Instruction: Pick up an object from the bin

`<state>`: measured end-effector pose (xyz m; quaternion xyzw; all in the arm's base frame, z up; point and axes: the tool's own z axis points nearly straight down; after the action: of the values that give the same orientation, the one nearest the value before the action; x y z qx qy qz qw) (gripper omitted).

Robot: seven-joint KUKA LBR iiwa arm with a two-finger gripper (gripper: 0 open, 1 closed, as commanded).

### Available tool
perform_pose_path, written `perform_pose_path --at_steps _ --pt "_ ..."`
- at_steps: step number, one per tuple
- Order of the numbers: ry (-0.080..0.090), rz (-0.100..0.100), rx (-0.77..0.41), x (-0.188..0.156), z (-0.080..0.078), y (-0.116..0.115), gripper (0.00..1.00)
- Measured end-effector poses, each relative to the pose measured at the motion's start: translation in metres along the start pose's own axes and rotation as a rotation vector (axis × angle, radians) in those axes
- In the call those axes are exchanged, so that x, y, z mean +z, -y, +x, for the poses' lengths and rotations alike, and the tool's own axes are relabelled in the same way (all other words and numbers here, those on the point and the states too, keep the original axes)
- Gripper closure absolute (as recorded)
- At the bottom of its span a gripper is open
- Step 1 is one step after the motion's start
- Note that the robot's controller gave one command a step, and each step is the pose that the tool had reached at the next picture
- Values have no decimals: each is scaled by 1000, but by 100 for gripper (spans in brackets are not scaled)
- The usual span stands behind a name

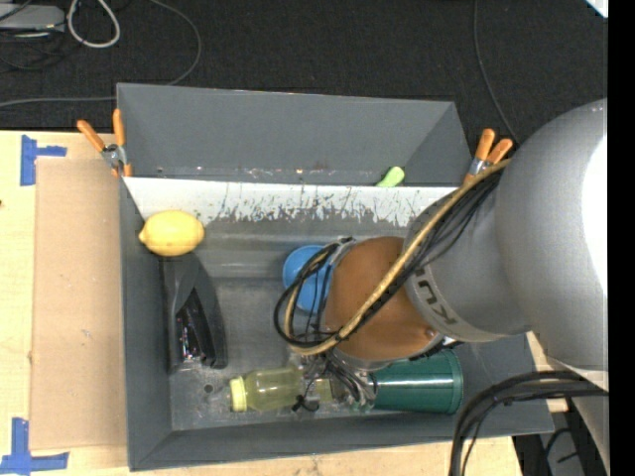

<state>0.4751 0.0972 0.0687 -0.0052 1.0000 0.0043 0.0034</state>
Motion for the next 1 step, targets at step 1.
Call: perform_pose_path --at_steps 1 --pt "-5 1 17 -1 5 9 100"
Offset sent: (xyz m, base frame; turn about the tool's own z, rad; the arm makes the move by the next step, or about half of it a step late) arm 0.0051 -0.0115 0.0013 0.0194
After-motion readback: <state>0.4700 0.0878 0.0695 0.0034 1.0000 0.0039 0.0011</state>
